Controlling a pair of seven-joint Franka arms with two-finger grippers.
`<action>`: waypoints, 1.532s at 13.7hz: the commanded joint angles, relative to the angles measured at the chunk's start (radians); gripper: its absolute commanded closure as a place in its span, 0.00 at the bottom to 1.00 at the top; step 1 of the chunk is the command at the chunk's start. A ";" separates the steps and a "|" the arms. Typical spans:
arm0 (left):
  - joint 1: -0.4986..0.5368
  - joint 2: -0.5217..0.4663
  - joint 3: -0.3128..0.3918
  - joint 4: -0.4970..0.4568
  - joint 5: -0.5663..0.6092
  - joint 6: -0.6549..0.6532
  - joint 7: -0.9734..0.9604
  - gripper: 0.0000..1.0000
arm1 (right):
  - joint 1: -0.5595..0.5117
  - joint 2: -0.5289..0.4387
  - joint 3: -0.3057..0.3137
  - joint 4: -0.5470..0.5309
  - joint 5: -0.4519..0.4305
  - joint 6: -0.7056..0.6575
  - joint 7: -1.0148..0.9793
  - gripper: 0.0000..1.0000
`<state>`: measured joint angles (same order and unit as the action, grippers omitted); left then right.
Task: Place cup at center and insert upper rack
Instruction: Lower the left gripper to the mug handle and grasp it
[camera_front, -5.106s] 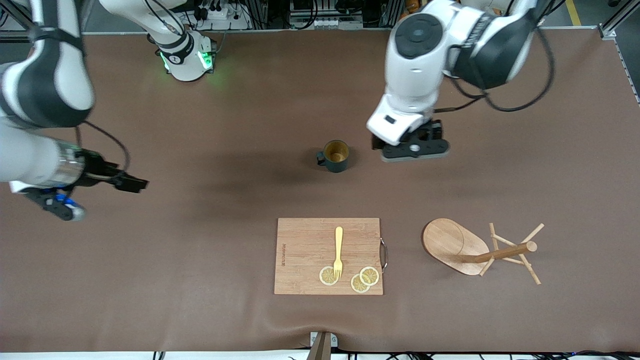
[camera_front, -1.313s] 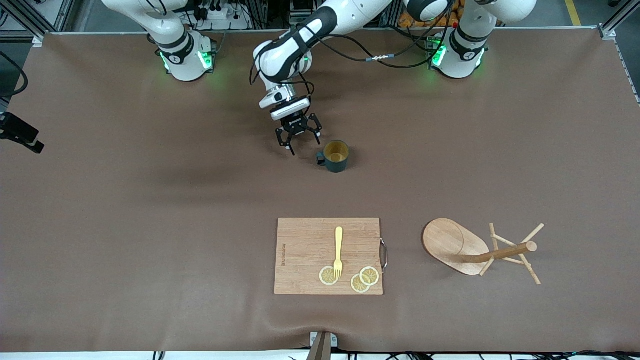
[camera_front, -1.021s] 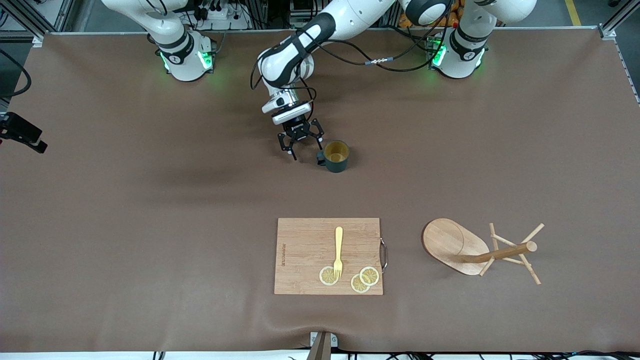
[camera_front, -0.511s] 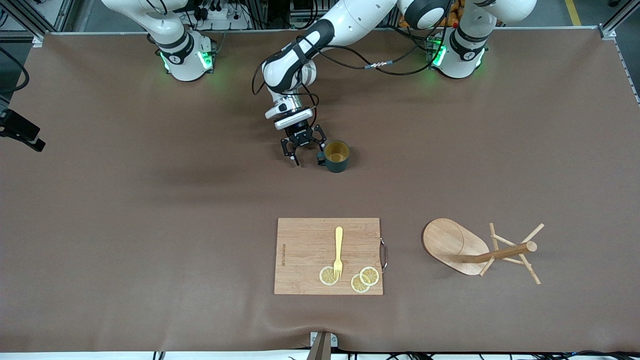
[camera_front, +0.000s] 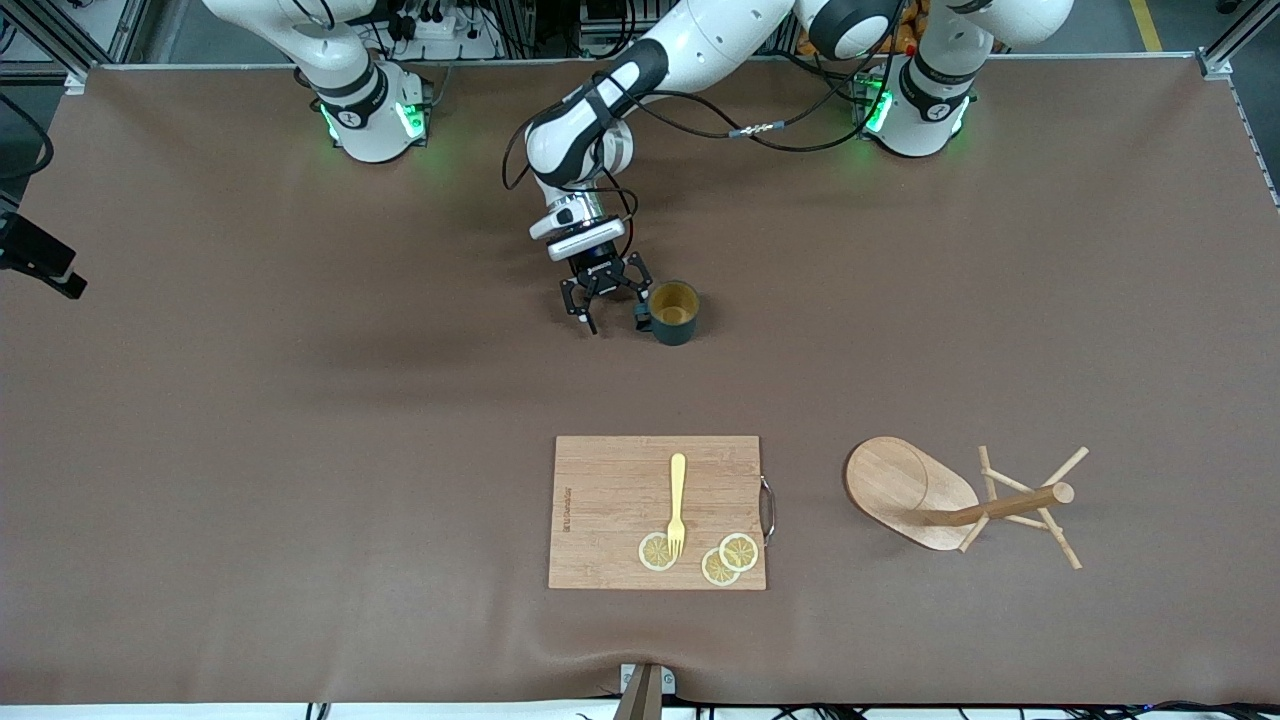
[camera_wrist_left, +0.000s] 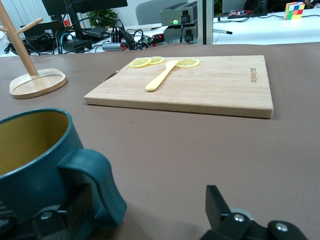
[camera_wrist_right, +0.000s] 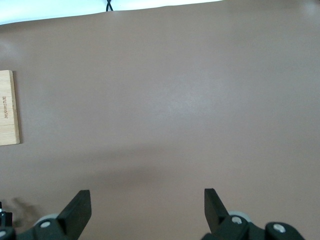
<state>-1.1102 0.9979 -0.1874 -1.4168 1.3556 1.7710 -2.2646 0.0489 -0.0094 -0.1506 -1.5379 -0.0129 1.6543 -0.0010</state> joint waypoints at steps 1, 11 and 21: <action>-0.008 0.024 0.008 0.021 0.042 -0.002 -0.007 0.00 | 0.003 0.014 0.002 0.035 0.005 -0.021 0.001 0.00; -0.002 0.038 0.008 0.021 0.070 -0.002 -0.020 0.11 | 0.000 0.040 0.000 0.082 0.005 -0.100 0.009 0.00; 0.021 0.022 0.006 0.029 0.063 0.015 -0.033 1.00 | -0.015 0.039 -0.003 0.082 -0.001 -0.102 0.013 0.00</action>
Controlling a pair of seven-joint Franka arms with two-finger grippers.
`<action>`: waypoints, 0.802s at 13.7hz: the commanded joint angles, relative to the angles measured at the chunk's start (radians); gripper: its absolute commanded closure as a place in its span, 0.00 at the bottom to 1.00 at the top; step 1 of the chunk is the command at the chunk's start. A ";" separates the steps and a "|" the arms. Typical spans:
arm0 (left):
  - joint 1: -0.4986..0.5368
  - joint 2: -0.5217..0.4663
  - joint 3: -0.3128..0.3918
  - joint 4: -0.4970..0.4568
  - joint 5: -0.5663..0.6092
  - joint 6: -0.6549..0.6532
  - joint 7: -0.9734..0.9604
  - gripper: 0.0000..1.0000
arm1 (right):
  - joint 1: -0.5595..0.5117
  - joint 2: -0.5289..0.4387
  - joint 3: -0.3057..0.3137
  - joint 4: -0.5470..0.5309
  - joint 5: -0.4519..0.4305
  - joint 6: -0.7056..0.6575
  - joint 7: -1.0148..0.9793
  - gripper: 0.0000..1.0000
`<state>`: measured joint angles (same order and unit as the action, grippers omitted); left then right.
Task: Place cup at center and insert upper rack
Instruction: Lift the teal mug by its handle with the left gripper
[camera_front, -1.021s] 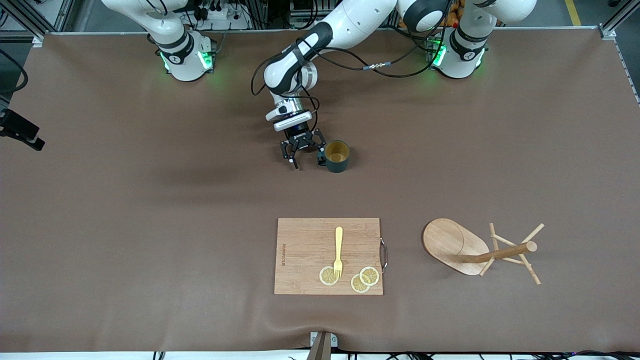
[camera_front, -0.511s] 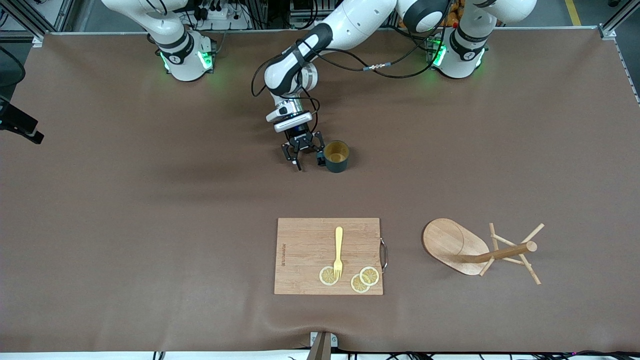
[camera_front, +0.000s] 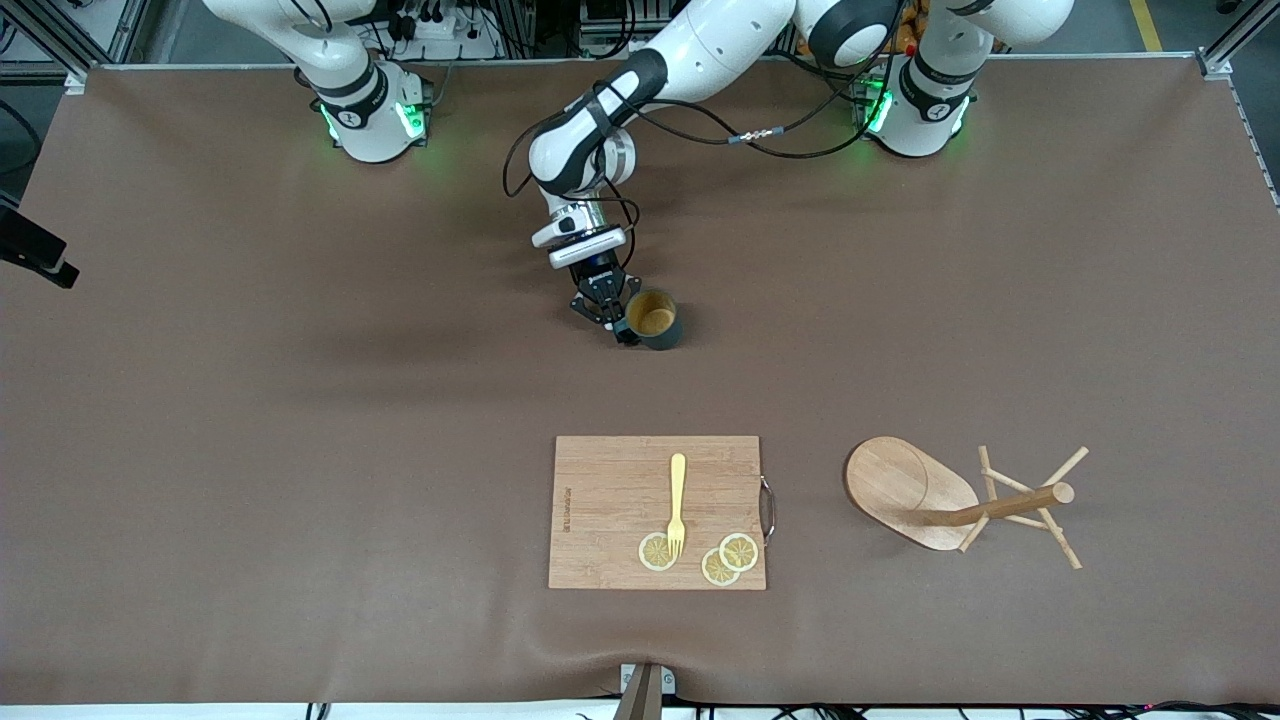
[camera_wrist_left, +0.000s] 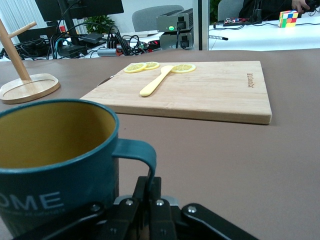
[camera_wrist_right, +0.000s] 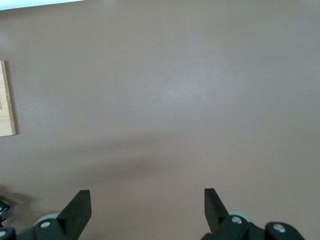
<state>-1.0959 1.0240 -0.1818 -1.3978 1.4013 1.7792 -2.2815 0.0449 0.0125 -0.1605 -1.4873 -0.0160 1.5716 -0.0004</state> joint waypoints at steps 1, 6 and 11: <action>0.017 -0.010 0.001 0.010 0.018 0.006 -0.015 1.00 | -0.010 0.017 0.007 0.032 0.005 -0.019 0.013 0.00; 0.125 -0.091 -0.018 0.022 -0.022 0.011 -0.007 1.00 | -0.003 0.014 0.009 0.033 -0.004 -0.019 0.014 0.00; 0.217 -0.147 -0.042 0.092 -0.073 0.063 0.052 1.00 | -0.007 0.006 0.009 0.035 0.005 -0.019 0.013 0.00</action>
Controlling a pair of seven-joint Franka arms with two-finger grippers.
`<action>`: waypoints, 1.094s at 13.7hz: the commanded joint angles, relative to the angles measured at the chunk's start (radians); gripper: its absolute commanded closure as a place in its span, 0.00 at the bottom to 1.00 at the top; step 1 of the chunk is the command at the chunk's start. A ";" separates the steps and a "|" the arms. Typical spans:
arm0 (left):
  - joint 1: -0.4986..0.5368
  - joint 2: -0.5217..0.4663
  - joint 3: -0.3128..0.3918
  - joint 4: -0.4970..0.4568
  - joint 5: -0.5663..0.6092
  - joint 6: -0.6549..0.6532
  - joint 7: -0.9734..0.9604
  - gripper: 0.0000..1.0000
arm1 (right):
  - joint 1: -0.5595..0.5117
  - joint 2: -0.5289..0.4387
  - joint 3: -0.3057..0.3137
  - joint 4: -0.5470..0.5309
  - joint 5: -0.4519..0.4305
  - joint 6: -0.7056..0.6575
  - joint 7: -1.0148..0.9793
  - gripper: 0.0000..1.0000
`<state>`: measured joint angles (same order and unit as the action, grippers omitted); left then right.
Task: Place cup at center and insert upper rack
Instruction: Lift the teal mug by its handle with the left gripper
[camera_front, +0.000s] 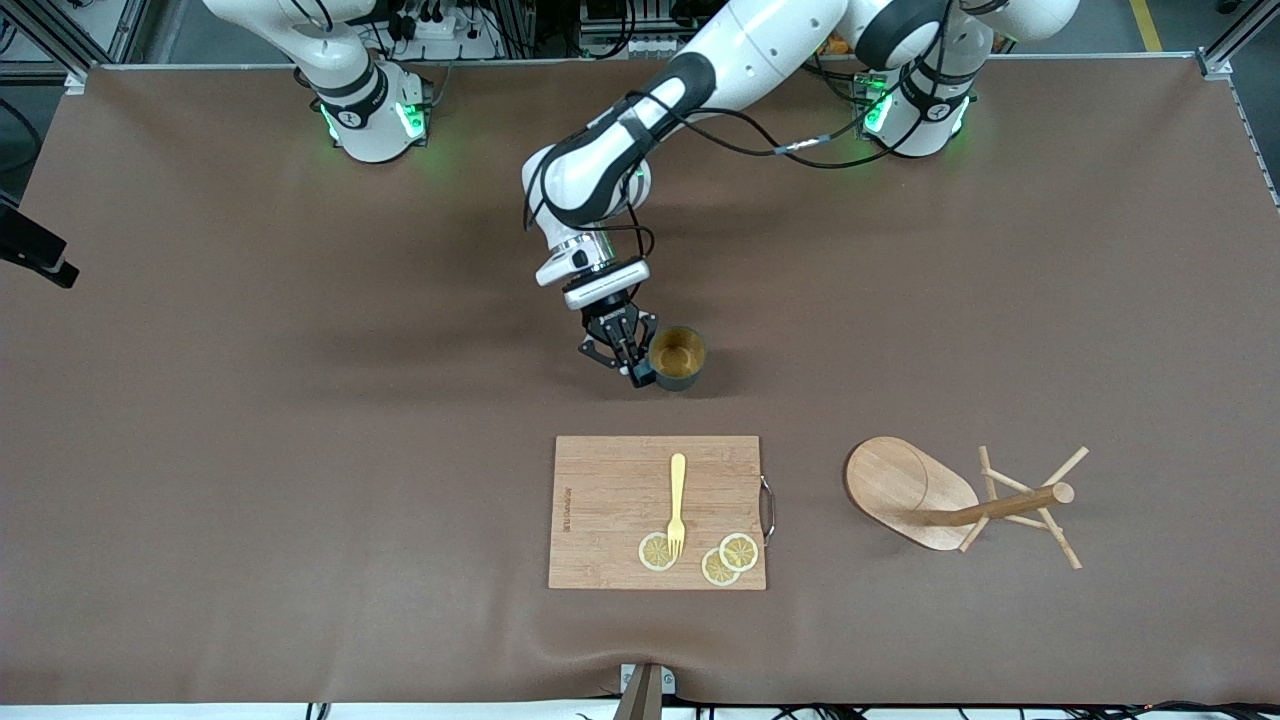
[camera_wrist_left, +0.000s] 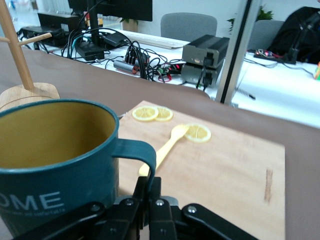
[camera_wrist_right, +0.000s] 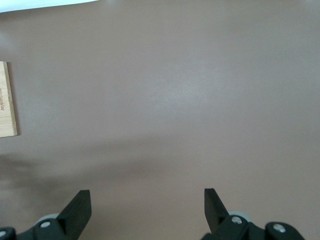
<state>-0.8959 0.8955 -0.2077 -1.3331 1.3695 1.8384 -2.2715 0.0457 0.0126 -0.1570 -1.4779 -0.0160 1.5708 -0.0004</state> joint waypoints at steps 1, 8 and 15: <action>0.025 -0.021 -0.018 0.044 -0.064 0.005 0.068 1.00 | -0.007 0.006 0.005 0.025 0.004 -0.018 0.014 0.00; 0.107 -0.119 -0.024 0.055 -0.162 0.039 0.147 1.00 | -0.009 0.006 0.004 0.024 -0.002 -0.020 0.014 0.00; 0.178 -0.277 -0.012 0.052 -0.406 0.041 0.208 1.00 | -0.009 0.004 0.004 0.028 -0.001 -0.021 0.014 0.00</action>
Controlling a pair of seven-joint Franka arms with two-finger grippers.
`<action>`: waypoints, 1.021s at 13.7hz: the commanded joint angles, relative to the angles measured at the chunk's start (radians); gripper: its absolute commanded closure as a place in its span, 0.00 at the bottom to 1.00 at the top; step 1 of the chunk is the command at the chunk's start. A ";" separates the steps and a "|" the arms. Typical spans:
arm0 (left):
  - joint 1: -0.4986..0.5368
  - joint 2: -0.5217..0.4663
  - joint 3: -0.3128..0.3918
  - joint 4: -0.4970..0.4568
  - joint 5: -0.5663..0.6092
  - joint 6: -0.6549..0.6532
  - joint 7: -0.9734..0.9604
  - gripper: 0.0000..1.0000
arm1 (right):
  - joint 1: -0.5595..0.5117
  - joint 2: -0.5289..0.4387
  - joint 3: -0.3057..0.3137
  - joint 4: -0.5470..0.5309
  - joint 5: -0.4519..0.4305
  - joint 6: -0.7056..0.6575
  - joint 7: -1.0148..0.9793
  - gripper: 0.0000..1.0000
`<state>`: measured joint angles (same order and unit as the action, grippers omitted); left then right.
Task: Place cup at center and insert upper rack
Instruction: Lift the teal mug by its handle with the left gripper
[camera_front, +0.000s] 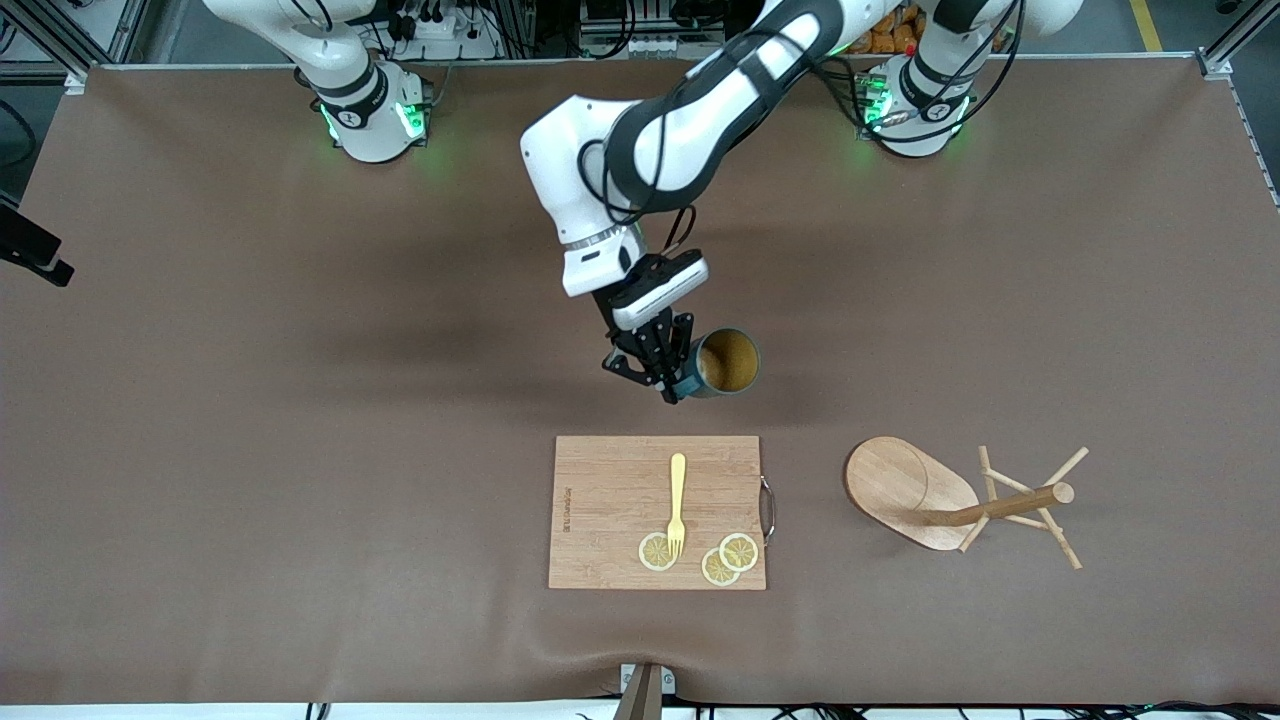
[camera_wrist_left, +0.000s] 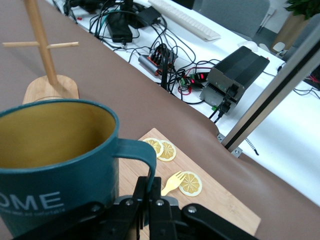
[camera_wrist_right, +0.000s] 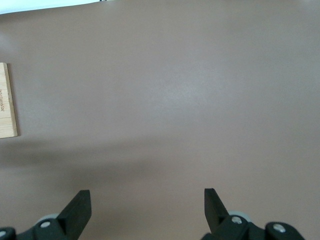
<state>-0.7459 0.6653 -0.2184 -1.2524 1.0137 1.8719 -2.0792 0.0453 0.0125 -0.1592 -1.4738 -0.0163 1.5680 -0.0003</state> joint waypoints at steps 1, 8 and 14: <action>0.045 -0.065 -0.001 -0.030 -0.069 0.007 0.031 1.00 | -0.009 0.003 0.006 0.024 -0.001 -0.017 0.014 0.00; 0.219 -0.153 -0.010 -0.028 -0.340 0.009 0.160 1.00 | -0.004 0.003 0.009 0.024 0.001 -0.035 0.014 0.00; 0.373 -0.222 -0.007 -0.033 -0.621 0.009 0.338 1.00 | -0.009 0.004 0.006 0.024 0.006 -0.039 0.013 0.00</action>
<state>-0.4208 0.4972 -0.2167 -1.2537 0.4649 1.8729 -1.8083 0.0453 0.0123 -0.1580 -1.4700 -0.0157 1.5472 -0.0002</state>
